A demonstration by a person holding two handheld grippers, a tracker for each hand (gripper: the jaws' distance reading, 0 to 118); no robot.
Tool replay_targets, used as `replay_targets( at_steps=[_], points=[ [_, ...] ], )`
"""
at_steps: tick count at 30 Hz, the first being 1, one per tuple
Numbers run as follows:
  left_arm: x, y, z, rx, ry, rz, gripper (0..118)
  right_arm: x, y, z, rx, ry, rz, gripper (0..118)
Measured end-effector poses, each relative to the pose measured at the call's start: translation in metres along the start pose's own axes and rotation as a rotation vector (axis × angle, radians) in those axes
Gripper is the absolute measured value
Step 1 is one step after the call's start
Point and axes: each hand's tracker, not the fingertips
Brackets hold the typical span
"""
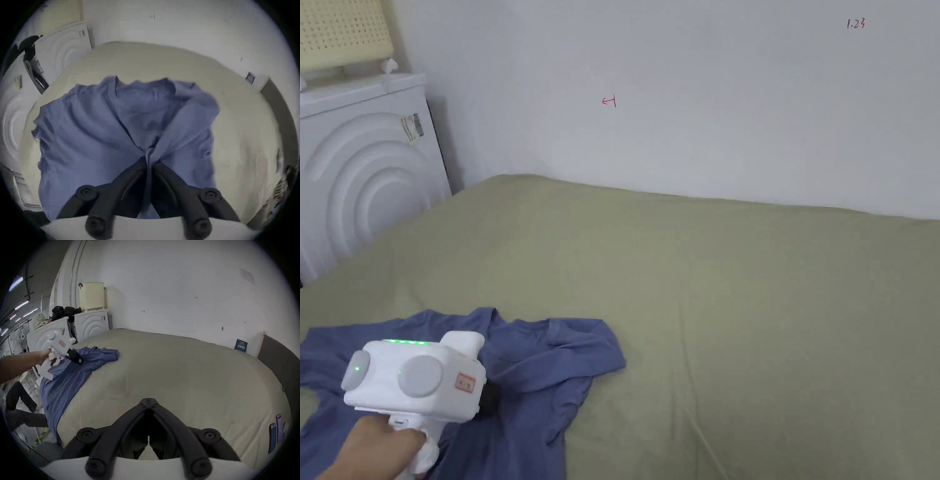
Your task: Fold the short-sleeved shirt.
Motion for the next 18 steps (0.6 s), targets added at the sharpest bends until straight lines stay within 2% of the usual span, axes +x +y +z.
replay_targets(
  at_steps=[2, 5, 9, 14, 18],
  points=[
    [0.004, 0.011, 0.014, -0.005, -0.04, 0.04, 2, 0.004, 0.001, 0.007, 0.0, -0.01, -0.027, 0],
    [0.025, 0.028, 0.047, 0.069, -0.041, -0.027, 2, 0.017, 0.007, 0.026, 0.03, -0.044, -0.026, 0],
    [0.078, 0.064, 0.092, 0.169, -0.183, -0.083, 2, 0.048, 0.021, 0.062, 0.091, -0.129, -0.048, 0],
    [0.201, 0.101, 0.132, 0.239, -0.332, -0.314, 2, 0.092, 0.031, 0.122, 0.148, -0.283, -0.078, 0],
    [0.316, 0.099, 0.145, 0.245, -0.494, -0.484, 2, 0.123, 0.024, 0.174, 0.174, -0.39, -0.118, 0]
  ],
)
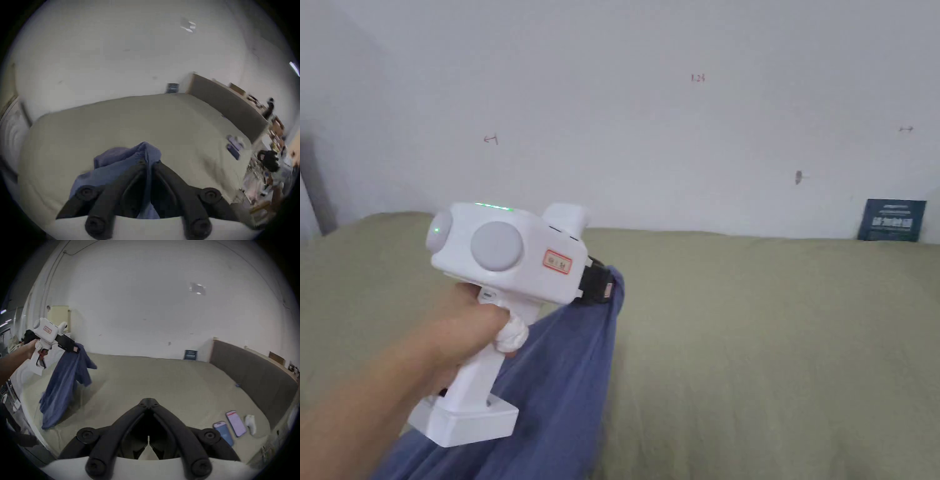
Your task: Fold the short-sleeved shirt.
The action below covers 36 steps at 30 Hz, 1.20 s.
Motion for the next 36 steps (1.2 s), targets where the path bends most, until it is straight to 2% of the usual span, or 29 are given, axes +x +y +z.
replay_targets(
  at_steps=[5, 10, 14, 15, 16, 17, 18, 19, 22, 23, 28, 29, 30, 31, 32, 33, 34, 35, 36],
  points=[
    [0.138, 0.006, -0.07, -0.073, -0.241, -0.201, 2, 0.054, -0.01, 0.049, -0.011, -0.151, -0.047, 0],
    [0.24, -0.035, -0.138, -0.188, -0.455, -0.261, 2, 0.085, -0.032, 0.093, -0.049, -0.274, -0.067, 0],
    [0.298, -0.084, -0.174, -0.298, -0.54, -0.331, 4, 0.095, -0.049, 0.112, -0.08, -0.31, -0.095, 0],
    [0.304, -0.095, -0.18, -0.317, -0.537, -0.353, 12, 0.096, -0.051, 0.112, -0.088, -0.311, -0.099, 0],
    [0.308, -0.104, -0.185, -0.316, -0.531, -0.357, 32, 0.095, -0.05, 0.113, -0.094, -0.313, -0.102, 0],
    [0.307, -0.112, -0.188, -0.306, -0.529, -0.345, 62, 0.095, -0.051, 0.114, -0.094, -0.315, -0.104, 0],
    [0.301, -0.116, -0.19, -0.299, -0.541, -0.309, 99, 0.095, -0.05, 0.114, -0.093, -0.312, -0.105, 0],
    [0.294, -0.118, -0.19, -0.305, -0.529, -0.256, 107, 0.094, -0.05, 0.114, -0.079, -0.3, -0.108, 0],
    [0.252, -0.102, -0.161, -0.243, -0.518, -0.091, 107, 0.09, -0.039, 0.109, -0.033, -0.255, -0.125, 0],
    [0.233, -0.095, -0.141, -0.201, -0.473, -0.058, 107, 0.087, -0.035, 0.104, -0.018, -0.234, -0.126, 0],
    [0.137, -0.101, -0.014, 0.092, -0.123, 0.086, 104, 0.062, -0.021, 0.069, 0.022, -0.097, -0.105, 0],
    [0.122, -0.109, 0.011, 0.143, -0.046, 0.116, 99, 0.056, -0.018, 0.06, 0.025, -0.065, -0.108, 0],
    [0.109, -0.117, 0.03, 0.168, 0.016, 0.13, 77, 0.05, -0.015, 0.054, 0.031, -0.049, -0.106, 0],
    [0.099, -0.131, 0.052, 0.207, 0.088, 0.143, 47, 0.043, -0.013, 0.047, 0.041, -0.03, -0.099, 0],
    [0.091, -0.144, 0.071, 0.251, 0.152, 0.154, 25, 0.037, -0.012, 0.04, 0.043, -0.006, -0.097, 0],
    [0.089, -0.157, 0.084, 0.269, 0.209, 0.158, 15, 0.032, -0.011, 0.035, 0.043, 0.004, -0.097, 0],
    [0.085, -0.172, 0.096, 0.301, 0.282, 0.161, 15, 0.026, -0.012, 0.029, 0.041, 0.012, -0.095, 0],
    [0.083, -0.185, 0.104, 0.309, 0.35, 0.167, 5, 0.021, -0.013, 0.023, 0.032, 0.028, -0.097, 0],
    [0.082, -0.196, 0.112, 0.317, 0.366, 0.175, 4, 0.018, -0.015, 0.019, 0.026, 0.041, -0.1, 0]
  ],
)
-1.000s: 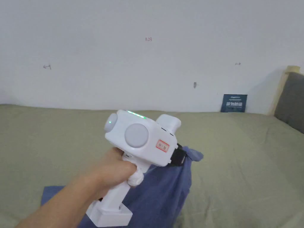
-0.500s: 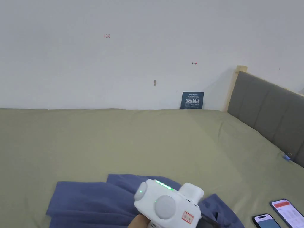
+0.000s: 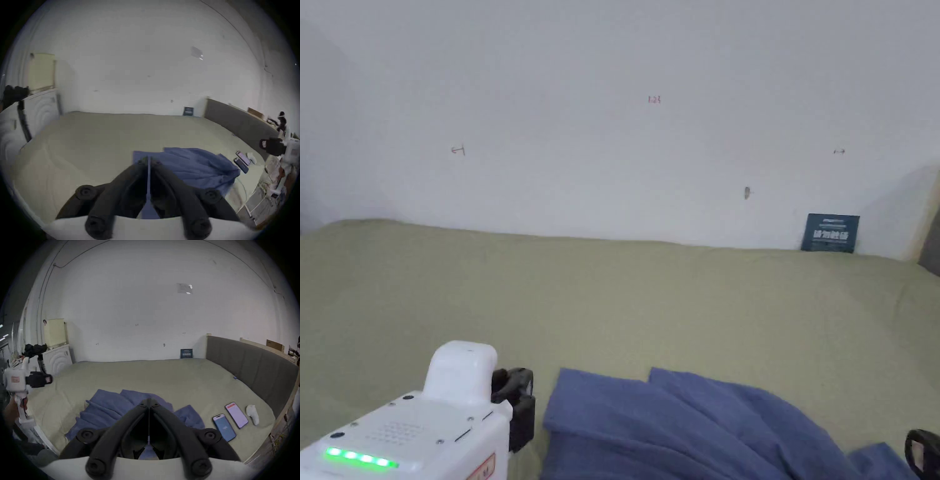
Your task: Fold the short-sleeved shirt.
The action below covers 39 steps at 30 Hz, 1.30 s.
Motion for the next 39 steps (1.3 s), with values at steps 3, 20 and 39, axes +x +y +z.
replay_targets(
  at_steps=[3, 20, 39],
  points=[
    [-0.02, -0.024, 0.013, -0.073, -0.038, 0.099, 0, -0.01, -0.008, -0.01, -0.019, 0.017, -0.003, 0],
    [-0.009, 0.007, -0.31, -0.585, -0.118, -0.024, 114, 0.05, -0.018, -0.024, -0.107, -0.113, 0.004, 0],
    [0.027, -0.01, -0.335, -0.626, -0.054, -0.097, 5, 0.113, -0.064, -0.115, -0.497, -0.039, -0.296, 115]
  ],
)
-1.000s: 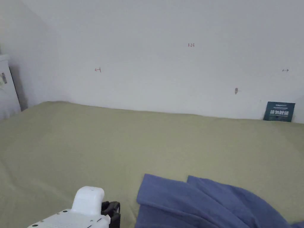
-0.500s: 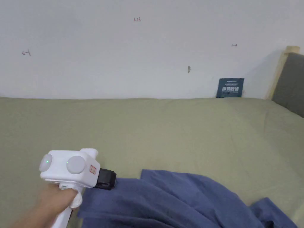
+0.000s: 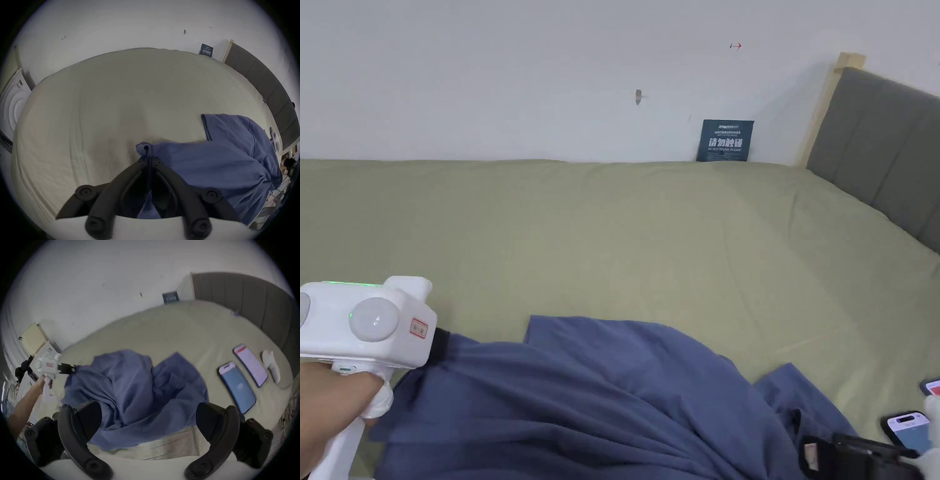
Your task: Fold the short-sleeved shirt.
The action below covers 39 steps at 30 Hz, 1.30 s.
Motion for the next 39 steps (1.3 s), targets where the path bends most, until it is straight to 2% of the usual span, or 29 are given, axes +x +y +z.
replay_targets(
  at_steps=[3, 4, 5, 6, 7, 9, 11, 13, 16, 20, 22, 27, 31, 35, 39],
  points=[
    [-0.004, -0.002, 0.0, 0.006, -0.006, -0.011, 5, 0.002, -0.005, -0.03, -0.07, -0.066, -0.028, 114],
    [-0.004, -0.004, -0.001, -0.001, -0.016, -0.005, 5, 0.004, -0.005, -0.039, -0.084, -0.095, -0.04, 107],
    [-0.004, -0.006, -0.001, -0.009, -0.024, 0.001, 5, 0.007, -0.005, -0.049, -0.09, -0.104, -0.046, 87],
    [-0.004, -0.008, -0.002, -0.014, -0.023, 0.003, 5, 0.009, -0.004, -0.053, -0.086, -0.119, -0.054, 33],
    [-0.008, -0.008, -0.005, -0.013, -0.026, 0.004, 5, 0.01, -0.002, -0.056, -0.092, -0.114, -0.049, 3],
    [-0.011, -0.012, -0.005, -0.009, -0.044, 0.015, 5, 0.01, -0.002, -0.06, -0.111, -0.145, -0.061, 3],
    [-0.015, -0.014, -0.006, 0.0, -0.063, 0.049, 5, 0.01, -0.002, -0.053, -0.099, -0.119, -0.067, 3],
    [-0.019, -0.015, 0.001, 0.021, -0.083, 0.08, 5, 0.004, -0.001, -0.04, -0.03, -0.111, -0.032, 3],
    [-0.028, -0.01, 0.024, 0.104, -0.127, 0.09, 5, 0.001, 0.009, -0.018, 0.057, -0.047, -0.049, 3],
    [-0.041, 0.006, 0.071, 0.19, -0.155, 0.081, 5, -0.023, 0.034, 0.01, 0.154, 0.006, 0.019, 3],
    [-0.046, 0.013, 0.1, 0.288, -0.121, 0.078, 5, -0.035, 0.048, 0.021, 0.207, 0.043, 0.036, 3],
    [-0.066, 0.039, 0.168, 0.44, -0.14, 0.113, 4, -0.067, 0.089, 0.041, 0.305, 0.107, 0.105, 3],
    [-0.08, 0.05, 0.222, 0.583, -0.045, 0.097, 4, -0.087, 0.126, 0.051, 0.35, 0.133, 0.151, 3],
    [-0.103, 0.061, 0.267, 0.658, -0.071, 0.143, 4, -0.105, 0.159, 0.061, 0.418, 0.141, 0.187, 3],
    [-0.119, 0.07, 0.296, 0.752, 0.037, 0.126, 4, -0.118, 0.19, 0.069, 0.475, 0.157, 0.213, 3]
  ],
)
